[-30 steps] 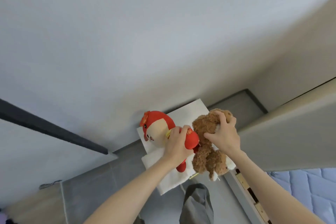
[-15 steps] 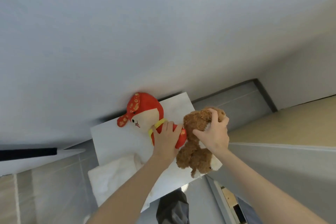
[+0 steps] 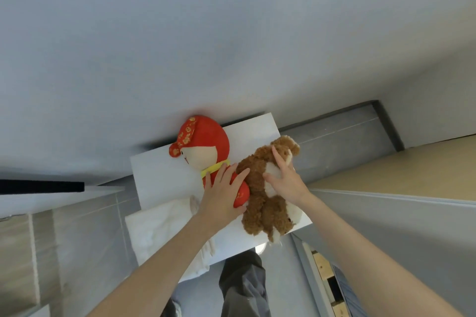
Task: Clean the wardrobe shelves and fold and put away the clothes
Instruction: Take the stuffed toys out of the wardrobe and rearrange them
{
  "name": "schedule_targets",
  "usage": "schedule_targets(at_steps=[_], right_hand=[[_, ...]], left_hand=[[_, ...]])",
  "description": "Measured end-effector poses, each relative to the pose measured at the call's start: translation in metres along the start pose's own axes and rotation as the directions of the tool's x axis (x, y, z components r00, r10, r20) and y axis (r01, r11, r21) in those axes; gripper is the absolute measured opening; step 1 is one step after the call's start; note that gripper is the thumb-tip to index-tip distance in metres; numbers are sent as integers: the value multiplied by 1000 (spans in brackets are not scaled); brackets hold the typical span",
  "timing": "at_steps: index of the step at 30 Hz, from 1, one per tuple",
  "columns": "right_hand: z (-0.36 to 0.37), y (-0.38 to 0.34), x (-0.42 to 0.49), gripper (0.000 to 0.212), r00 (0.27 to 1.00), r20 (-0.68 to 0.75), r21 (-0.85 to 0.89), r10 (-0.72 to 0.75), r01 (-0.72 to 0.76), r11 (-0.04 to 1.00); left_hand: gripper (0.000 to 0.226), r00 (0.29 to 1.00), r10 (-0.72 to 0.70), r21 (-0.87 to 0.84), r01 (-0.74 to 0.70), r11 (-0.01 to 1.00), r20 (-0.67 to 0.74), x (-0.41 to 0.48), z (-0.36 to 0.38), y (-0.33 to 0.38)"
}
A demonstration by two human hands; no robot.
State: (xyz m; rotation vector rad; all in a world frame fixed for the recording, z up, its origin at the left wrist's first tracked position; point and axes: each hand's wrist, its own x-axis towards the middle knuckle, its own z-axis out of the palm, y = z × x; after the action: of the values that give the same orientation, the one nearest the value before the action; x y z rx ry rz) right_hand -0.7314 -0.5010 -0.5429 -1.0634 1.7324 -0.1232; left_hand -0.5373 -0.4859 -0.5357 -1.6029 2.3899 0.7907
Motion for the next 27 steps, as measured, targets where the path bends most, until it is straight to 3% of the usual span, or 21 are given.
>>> schedule_targets(at_steps=[4, 7, 11, 16, 20, 27], right_hand=[[14, -1, -17, 74, 988, 150, -125, -49, 69, 990], [13, -4, -27, 65, 998, 35, -155, -57, 62, 986], [-3, -22, -61, 48, 983, -138, -235, -124, 89, 968], [-9, -79, -125, 34, 932, -24, -318, -361, 336, 887], [14, -134, -168, 29, 880, 64, -314, -472, 466, 827], [141, -245, -220, 28, 725, 300, -357, -619, 688, 632]], left_hand=[[74, 994, -80, -49, 84, 995, 70, -14, 0, -8], [75, 991, -91, -98, 100, 990, 97, -23, -6, -15], [59, 994, -101, -70, 98, 993, -45, -42, -41, -16], [43, 951, -251, -253, 203, 946, -178, -94, -93, -24], [42, 888, -361, -308, 271, 912, -285, -161, -129, -46], [38, 709, -653, -481, 489, 728, -268, -321, -136, -144]])
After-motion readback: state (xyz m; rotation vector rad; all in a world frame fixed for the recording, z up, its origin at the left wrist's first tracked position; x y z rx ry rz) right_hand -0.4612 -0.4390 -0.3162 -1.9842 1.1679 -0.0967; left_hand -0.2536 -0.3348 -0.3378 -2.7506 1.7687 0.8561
